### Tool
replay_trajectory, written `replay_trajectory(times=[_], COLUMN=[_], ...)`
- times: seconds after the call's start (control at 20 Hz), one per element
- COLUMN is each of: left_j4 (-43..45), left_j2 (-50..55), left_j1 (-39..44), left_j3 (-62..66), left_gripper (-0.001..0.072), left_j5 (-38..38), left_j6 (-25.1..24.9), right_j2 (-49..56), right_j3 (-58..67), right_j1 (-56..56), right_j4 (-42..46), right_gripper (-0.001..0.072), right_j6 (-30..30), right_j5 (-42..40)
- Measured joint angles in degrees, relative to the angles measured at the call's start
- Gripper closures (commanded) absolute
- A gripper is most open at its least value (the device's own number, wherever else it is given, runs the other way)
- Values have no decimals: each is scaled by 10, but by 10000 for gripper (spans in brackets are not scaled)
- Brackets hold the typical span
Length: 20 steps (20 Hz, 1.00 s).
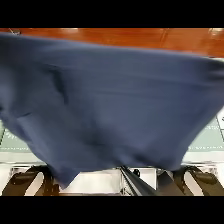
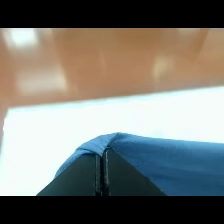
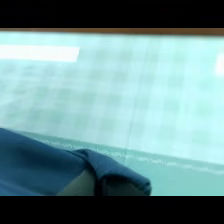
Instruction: Fold the shirts.
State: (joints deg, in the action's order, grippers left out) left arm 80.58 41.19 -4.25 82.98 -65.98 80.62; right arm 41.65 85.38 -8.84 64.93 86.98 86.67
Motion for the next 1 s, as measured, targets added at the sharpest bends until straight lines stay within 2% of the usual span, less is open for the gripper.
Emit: replay_trajectory(times=[0.25, 0.35, 0.55, 0.8, 0.9, 1.0], left_j4=[-39, -49, -57, -76, -82, -87], left_j2=[144, 214, 340, 433, 442, 443], left_j1=[10, 19, 33, 38, 38, 35], left_j3=[-111, -121, -111, -94, -88, -83], left_gripper=[682, 682, 681, 681, 681, 681], left_j5=[139, 200, 269, 300, 284, 251], left_j6=[23, 42, 122, 196, 185, 150], right_j2=[113, 196, 378, 535, 555, 563], right_j3=[-157, -161, -86, 22, 37, 46], right_j1=[0, 0, 0, 0, -3, -5], right_j4=[-4, -14, -54, -126, -139, -142], right_gripper=[689, 689, 689, 688, 689, 689], right_j6=[-10, -11, -7, 7, 0, -20], right_j5=[-155, -213, -283, -282, -255, -208])
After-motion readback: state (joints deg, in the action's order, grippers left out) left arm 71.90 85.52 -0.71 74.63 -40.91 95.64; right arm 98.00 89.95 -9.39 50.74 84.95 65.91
